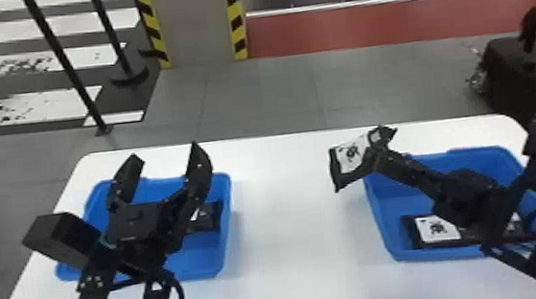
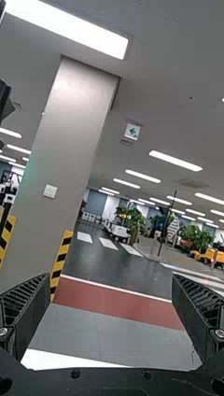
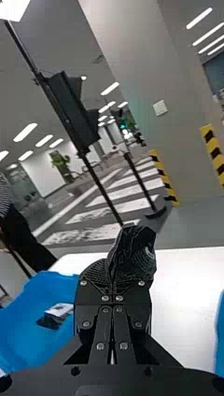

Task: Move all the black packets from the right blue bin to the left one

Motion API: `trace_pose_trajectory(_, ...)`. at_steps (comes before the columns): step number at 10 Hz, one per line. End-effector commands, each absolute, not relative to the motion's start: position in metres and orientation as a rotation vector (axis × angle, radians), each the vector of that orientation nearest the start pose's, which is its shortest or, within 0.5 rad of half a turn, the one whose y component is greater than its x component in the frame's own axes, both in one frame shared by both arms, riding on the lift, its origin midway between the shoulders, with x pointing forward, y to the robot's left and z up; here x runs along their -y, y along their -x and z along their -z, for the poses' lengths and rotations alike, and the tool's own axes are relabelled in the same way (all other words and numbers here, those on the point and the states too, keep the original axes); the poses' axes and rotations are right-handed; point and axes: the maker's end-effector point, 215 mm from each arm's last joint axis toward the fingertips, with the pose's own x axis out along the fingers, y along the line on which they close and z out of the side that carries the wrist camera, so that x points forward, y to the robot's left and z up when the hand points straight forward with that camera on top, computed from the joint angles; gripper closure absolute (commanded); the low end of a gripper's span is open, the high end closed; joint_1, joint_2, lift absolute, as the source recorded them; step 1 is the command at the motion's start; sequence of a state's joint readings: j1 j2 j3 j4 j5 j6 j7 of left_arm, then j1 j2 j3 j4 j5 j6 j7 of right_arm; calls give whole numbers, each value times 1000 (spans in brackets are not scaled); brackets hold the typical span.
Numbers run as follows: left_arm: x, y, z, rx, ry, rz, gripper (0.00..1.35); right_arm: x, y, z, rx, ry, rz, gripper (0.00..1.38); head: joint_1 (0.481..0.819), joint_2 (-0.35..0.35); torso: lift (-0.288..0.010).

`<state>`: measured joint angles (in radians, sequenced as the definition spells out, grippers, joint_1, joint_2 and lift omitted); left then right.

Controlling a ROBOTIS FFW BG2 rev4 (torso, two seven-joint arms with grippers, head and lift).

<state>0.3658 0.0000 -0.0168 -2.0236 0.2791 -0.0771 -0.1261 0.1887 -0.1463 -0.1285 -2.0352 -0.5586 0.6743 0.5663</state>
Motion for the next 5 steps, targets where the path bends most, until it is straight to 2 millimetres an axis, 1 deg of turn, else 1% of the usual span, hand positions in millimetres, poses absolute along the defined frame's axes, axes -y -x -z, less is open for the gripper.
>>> trace_pose_trajectory(1, -197, -483, 260, 170, 317, 144, 55, 126, -497, 311, -249, -551, -758, 1187, 695, 70, -110)
trace_pose_trajectory(2, -195, -483, 257, 178, 344, 150, 55, 109, -499, 311, -253, -612, -847, 1187, 695, 76, -110)
trace_pose_trajectory(3, -191, -484, 256, 178, 377, 158, 55, 97, -504, 312, -250, -676, -933, 1187, 695, 88, -110)
trace_pose_trajectory(4, -185, -484, 253, 182, 426, 170, 55, 86, -511, 308, -243, -740, -1016, 1187, 695, 105, -110)
trace_pose_trajectory(5, -173, -485, 250, 181, 505, 198, 55, 75, -516, 299, -223, -810, -1096, 1187, 695, 112, -110)
